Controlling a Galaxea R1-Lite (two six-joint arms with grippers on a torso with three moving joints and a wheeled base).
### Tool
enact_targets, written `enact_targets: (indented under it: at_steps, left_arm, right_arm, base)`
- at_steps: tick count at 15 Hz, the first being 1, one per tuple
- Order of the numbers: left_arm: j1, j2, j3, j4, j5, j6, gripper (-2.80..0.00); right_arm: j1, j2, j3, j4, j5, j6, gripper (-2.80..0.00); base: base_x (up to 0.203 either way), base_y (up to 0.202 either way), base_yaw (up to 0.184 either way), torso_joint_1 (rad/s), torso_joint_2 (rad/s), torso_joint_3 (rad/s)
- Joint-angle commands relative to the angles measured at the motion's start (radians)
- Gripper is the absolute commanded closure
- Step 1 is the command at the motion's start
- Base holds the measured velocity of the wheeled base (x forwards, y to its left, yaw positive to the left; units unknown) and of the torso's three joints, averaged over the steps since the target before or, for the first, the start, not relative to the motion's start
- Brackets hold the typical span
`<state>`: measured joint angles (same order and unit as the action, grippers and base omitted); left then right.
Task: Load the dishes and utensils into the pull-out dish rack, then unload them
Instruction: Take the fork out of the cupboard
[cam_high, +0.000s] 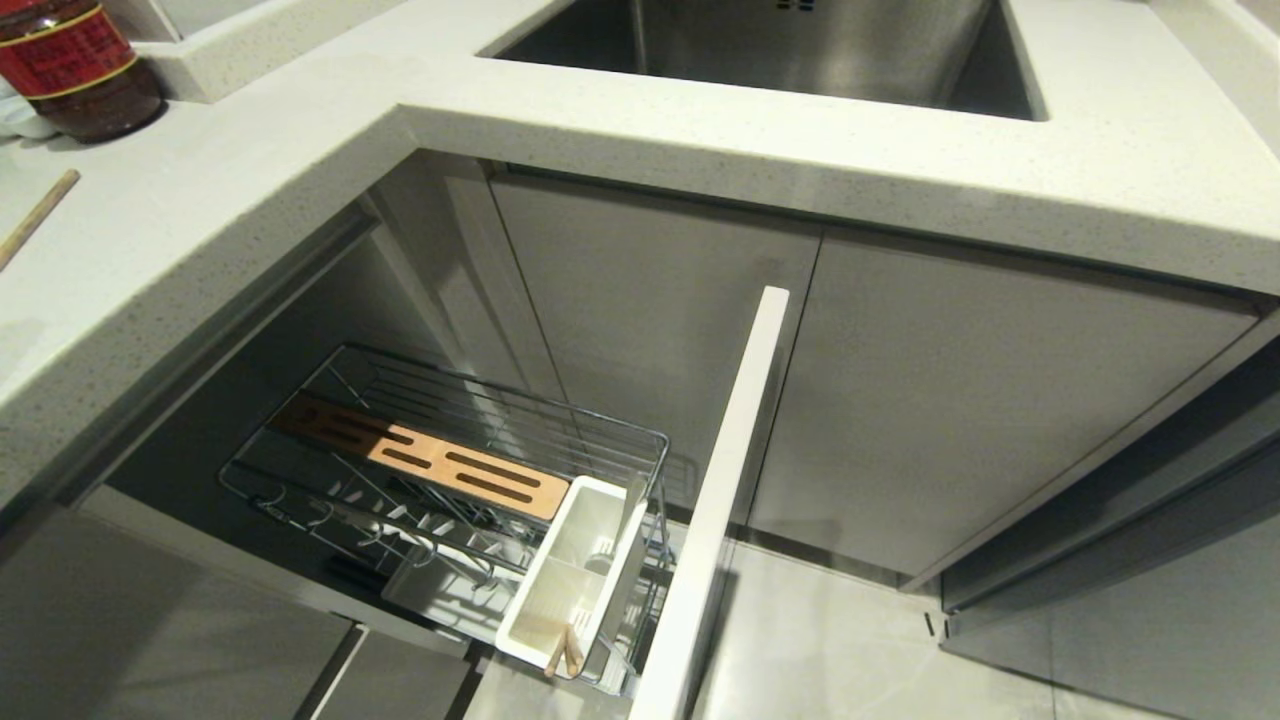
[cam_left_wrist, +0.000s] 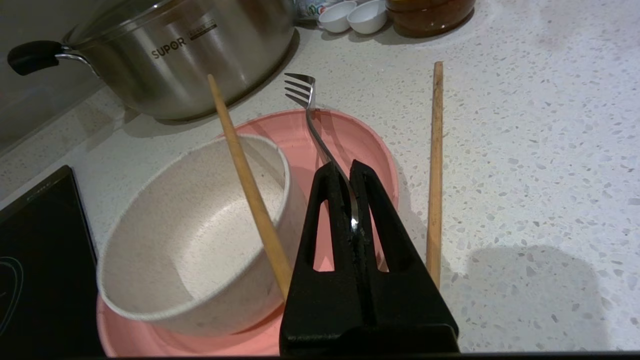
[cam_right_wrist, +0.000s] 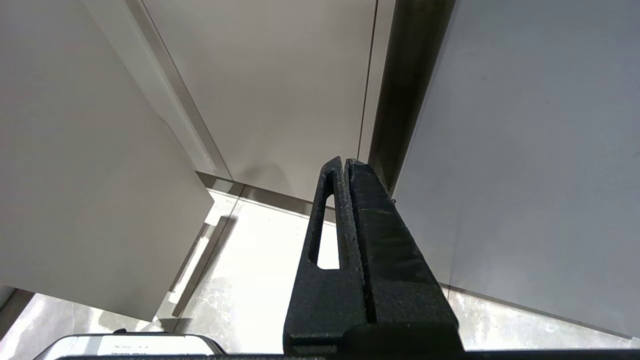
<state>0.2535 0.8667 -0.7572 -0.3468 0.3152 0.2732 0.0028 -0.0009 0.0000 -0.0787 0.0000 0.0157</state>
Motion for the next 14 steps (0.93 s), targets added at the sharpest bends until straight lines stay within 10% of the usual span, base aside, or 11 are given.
enact_targets:
  at_steps: [1, 14]
  left_arm:
    - [0.000, -0.027, 0.005, -0.002, 0.007, 0.001, 0.00]
    - [0.016, -0.068, 0.026, 0.011, 0.079, -0.019, 0.00]
  right_arm:
    - [0.000, 0.001, 0.026, -0.001, 0.000, 0.000, 0.00]
    - [0.000, 0.001, 0.026, -0.001, 0.000, 0.000, 0.00]
  base:
    - [0.000, 0.000, 0.000, 0.000, 0.00, 0.000]
    - [0.000, 0.000, 0.000, 0.000, 0.00, 0.000]
